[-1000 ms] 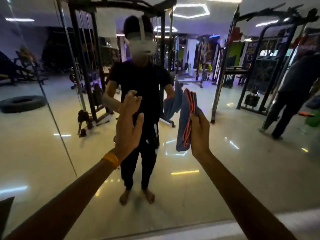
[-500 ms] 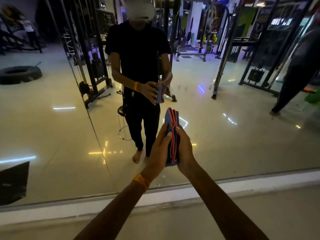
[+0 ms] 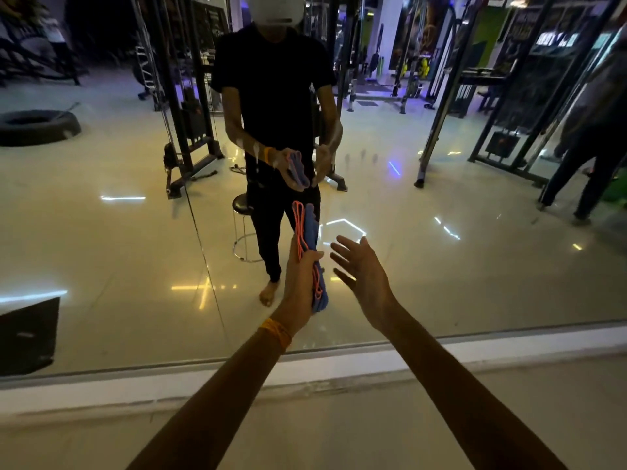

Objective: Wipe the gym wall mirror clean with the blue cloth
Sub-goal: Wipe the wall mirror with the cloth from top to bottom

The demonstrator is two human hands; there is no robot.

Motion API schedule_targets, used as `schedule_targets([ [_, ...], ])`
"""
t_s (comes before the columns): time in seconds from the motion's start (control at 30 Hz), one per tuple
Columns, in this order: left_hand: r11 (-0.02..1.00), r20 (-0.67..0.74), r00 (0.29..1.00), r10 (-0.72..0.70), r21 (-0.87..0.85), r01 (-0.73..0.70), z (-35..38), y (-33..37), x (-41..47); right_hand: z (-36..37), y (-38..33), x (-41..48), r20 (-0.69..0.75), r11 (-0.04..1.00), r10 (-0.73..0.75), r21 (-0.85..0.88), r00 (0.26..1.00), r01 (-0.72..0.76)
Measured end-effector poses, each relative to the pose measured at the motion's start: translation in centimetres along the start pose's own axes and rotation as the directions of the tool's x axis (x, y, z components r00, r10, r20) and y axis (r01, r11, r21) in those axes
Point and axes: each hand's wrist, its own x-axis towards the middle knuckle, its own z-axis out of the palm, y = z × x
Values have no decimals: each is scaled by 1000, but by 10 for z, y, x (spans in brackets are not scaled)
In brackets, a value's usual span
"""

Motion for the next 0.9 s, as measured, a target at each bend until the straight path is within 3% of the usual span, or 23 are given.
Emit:
schedule_targets([
  [0.07,998,-27,999,34,55,-33,6,21,10,-9,-19,17,-60,975,-142,-178,988,129],
  [0.17,915,-104,927,361,230,-330,18,50,26,-26,-59,51,-72,798,-445,-485,893,358],
  [0.27,668,-102,705,702,439,-601,41,88,48,-47,-109,90,58,419,-758,-720,650,553],
  [0.4,436,-140,476,868,672,-599,71,130,88,-62,-190,135,236,-40,-945,-768,224,639],
  [0.47,326,-119,374,920,763,-558,86,151,101,-71,-221,155,291,-162,-949,-776,119,610],
  [0.5,280,-99,345,934,800,-531,93,161,107,-75,-232,166,317,-201,-942,-801,114,564],
  [0.63,217,-63,327,943,863,-457,115,193,124,-92,-261,199,398,-289,-884,-877,245,384],
  [0.77,150,-20,315,949,908,-392,139,224,155,-98,-283,221,469,-361,-863,-833,187,420],
  [0.9,83,-10,260,965,959,-272,156,220,185,-106,-293,243,489,-397,-850,-839,195,373],
])
